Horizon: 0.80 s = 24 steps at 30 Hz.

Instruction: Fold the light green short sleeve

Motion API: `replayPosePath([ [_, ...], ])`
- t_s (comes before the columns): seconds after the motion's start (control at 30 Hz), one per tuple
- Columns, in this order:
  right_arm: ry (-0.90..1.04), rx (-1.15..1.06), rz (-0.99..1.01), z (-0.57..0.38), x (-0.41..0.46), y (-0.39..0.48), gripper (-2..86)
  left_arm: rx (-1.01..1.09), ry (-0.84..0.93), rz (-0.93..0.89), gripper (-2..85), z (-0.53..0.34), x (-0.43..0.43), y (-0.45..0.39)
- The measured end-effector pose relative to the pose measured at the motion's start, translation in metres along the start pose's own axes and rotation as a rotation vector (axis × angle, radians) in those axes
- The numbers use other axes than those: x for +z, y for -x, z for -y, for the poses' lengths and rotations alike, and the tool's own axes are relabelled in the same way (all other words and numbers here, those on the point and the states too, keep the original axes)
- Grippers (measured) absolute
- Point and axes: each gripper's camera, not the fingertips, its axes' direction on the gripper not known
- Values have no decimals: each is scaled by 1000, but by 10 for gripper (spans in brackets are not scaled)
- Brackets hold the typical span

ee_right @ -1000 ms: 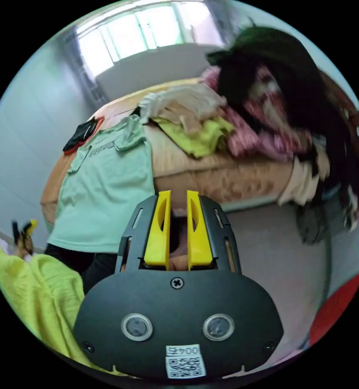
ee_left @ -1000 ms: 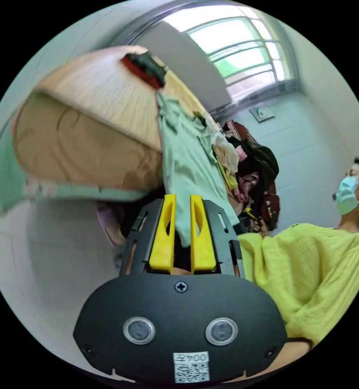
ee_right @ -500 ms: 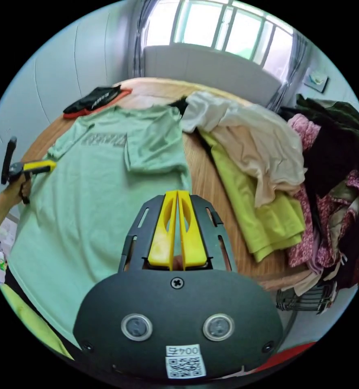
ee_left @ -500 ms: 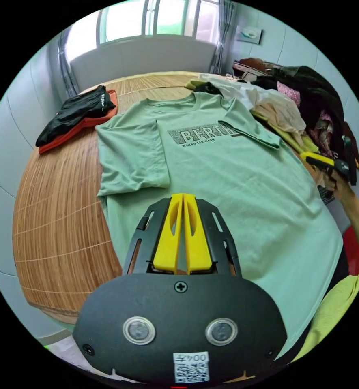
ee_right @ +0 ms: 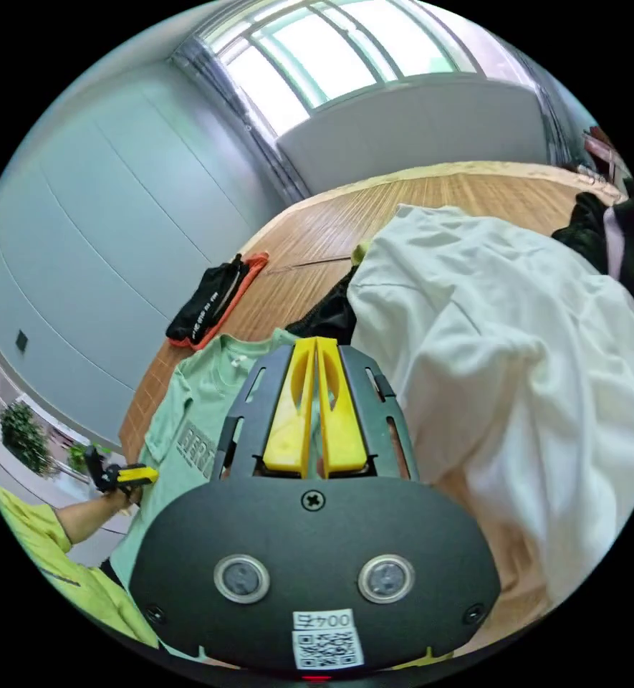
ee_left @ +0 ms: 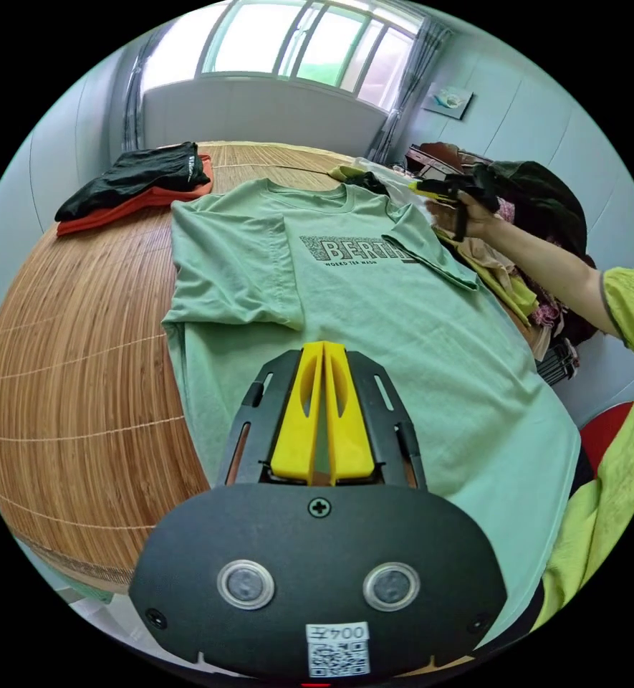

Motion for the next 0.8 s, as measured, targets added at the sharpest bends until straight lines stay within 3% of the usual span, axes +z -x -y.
replayPosePath([
  [0.07,15,61,130,15,21,-36,-7,-5,-1,-11,7,2,0,2],
  [0.1,21,64,100,18,25,-42,-7,-7,-1,-14,7,4,1,3],
  [0.27,-45,-30,-359,35,24,-75,-8,-16,-7,-35,7,11,1,10],
  [0.33,-71,36,-411,41,14,-95,-8,-32,-9,-65,7,15,1,17],
  [0.5,-61,43,-273,7,-25,-45,-7,-37,-11,-70,7,25,1,24],
  [0.6,-62,54,-194,-73,-55,11,-5,-33,-11,-62,7,33,0,27],
  [0.8,-193,414,-72,-250,-96,51,35,-105,28,-148,8,61,-5,47],
])
